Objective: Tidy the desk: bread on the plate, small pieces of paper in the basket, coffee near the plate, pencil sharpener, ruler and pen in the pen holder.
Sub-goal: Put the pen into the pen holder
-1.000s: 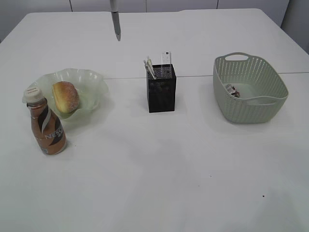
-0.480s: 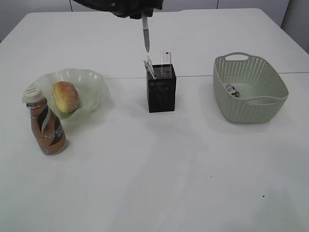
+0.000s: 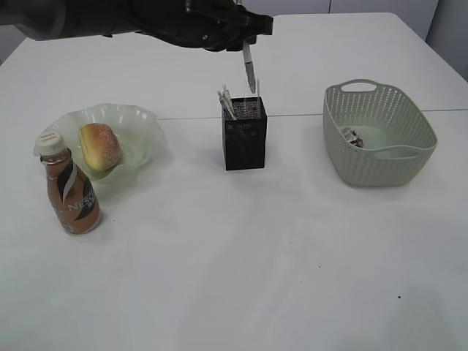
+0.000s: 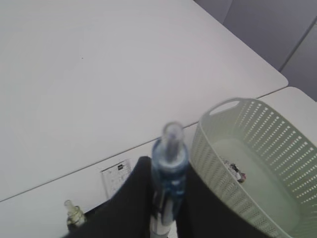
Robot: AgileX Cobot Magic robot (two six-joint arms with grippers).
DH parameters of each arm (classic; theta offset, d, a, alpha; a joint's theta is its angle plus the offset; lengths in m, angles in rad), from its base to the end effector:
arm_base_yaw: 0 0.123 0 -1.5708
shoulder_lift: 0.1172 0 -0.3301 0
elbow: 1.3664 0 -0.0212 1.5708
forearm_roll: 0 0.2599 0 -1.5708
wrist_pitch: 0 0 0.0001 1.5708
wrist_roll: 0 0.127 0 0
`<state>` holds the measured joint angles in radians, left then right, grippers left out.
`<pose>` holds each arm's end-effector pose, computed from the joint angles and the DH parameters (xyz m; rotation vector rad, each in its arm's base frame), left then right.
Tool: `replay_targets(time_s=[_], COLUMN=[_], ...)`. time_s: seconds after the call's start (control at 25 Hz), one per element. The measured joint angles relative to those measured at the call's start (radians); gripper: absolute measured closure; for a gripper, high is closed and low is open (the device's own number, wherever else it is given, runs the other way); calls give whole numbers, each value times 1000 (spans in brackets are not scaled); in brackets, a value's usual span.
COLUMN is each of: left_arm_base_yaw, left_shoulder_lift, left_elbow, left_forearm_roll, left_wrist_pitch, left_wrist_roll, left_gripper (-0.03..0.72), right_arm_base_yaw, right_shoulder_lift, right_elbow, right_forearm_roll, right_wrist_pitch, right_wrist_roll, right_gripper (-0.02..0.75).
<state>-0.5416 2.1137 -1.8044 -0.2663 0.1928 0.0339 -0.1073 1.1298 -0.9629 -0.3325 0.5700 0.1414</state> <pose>0.4911 -0.3029 0.2967 0.3488 1.9897 -0.5452 0.2532 -0.0498 0.3632 0.0624 2.2029 -0.3338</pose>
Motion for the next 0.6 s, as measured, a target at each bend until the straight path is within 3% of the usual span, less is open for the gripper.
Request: replay_targets(time_s=[0.6], left_arm_base_yaw=[-8], left_shoulder_lift=[99], left_elbow=[-2], left_forearm_roll=[4], left_wrist_pitch=[-74], left_wrist_roll=[0], left_gripper=[608], right_arm_base_yaw=[0], right_shoulder_lift=[0], right_elbow=[0], right_forearm_roll=[0], right_wrist_pitch=[-4], right_wrist_roll=[0], right_gripper=[542])
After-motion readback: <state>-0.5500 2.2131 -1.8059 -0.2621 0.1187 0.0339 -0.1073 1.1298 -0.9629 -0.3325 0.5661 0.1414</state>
